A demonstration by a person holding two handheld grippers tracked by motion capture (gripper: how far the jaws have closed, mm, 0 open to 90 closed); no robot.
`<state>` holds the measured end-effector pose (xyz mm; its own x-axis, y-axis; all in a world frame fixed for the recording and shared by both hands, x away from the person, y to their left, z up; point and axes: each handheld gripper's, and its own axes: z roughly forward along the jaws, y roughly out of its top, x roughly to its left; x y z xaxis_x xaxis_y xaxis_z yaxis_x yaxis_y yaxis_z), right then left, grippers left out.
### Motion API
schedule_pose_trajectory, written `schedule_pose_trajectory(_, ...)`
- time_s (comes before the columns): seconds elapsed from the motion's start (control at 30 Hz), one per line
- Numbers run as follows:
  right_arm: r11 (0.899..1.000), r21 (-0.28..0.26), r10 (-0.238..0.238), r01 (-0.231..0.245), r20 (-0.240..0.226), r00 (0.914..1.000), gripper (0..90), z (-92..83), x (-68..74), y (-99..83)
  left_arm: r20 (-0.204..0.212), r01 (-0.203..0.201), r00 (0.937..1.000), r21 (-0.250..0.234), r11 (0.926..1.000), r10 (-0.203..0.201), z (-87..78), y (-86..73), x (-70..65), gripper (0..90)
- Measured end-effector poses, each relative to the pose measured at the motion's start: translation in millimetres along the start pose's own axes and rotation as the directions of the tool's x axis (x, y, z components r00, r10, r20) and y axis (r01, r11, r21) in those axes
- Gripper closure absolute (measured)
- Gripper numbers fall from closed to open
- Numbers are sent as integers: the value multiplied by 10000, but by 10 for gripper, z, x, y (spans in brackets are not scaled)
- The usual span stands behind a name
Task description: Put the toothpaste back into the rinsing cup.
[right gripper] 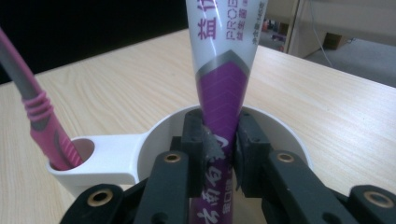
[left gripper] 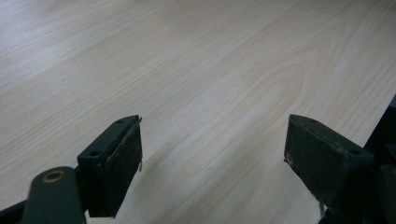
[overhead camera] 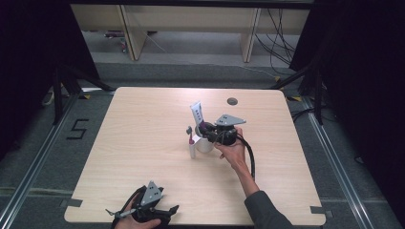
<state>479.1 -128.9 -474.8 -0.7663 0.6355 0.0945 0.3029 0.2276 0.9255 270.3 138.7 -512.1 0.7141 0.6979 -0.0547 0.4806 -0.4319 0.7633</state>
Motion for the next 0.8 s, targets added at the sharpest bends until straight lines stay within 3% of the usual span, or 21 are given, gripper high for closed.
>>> schedule_pose_trajectory(0.07, 9996, -71, 285, -285, -107, 9995, 749, -13, -15, -5, 1, -17, 10000, 20, 10000, 17, 1, -1, -1, 189)
schedule_pose_trajectory(0.17, 9997, -225, 64, -64, -3, 10000, 719, -56, -46, 24, 36, -9, 10000, 18, 10000, 9, 0, -1, -4, 189)
schedule_pose_trajectory(0.2, 9995, -146, 275, -276, -56, 9996, 712, -69, -37, 28, 31, 1, 10000, 39, 10000, -1, -1, 1, -6, 189)
schedule_pose_trajectory(0.33, 9990, -273, 343, -346, -117, 9993, 663, -135, -48, 61, 26, 10, 10000, 52, 10000, -10, -1, 0, -10, 189)
schedule_pose_trajectory(0.37, 9990, -290, 349, -347, 53, 9994, 627, -174, -48, 84, 39, -11, 10000, 52, 10000, 11, 0, -1, -10, 189)
schedule_pose_trajectory(0.4, 9990, -290, 349, -347, 53, 9994, 627, -174, -48, 84, 73, 80, 9999, -96, 9999, -79, 13, -5, -17, 189)
schedule_pose_trajectory(0.6, 9987, -193, 483, -482, 78, 9988, 585, -294, -63, 135, -47, -63, 10000, 94, 9999, 64, 1, -2, -4, 189)
schedule_pose_trajectory(0.63, 9991, -176, 386, -383, 189, 9991, 577, -311, -72, 141, -7, -16, 10000, 54, 10000, 16, 1, -2, -7, 189)
schedule_pose_trajectory(0.67, 9997, -168, 196, -196, 4, 9998, 566, -317, -91, 148, -17, -18, 10000, 56, 10000, 18, 1, -2, -7, 189)
schedule_pose_trajectory(0.7, 9982, -40, 593, -593, 93, 9982, 557, -346, -65, 150, -19, -10, 10000, 49, 10000, 10, 2, -2, -7, 189)
schedule_pose_trajectory(0.8, 9991, -35, 418, -418, 86, 9991, 547, -388, -86, 161, -23, -7, 10000, 45, 10000, 7, 3, -2, -6, 189)
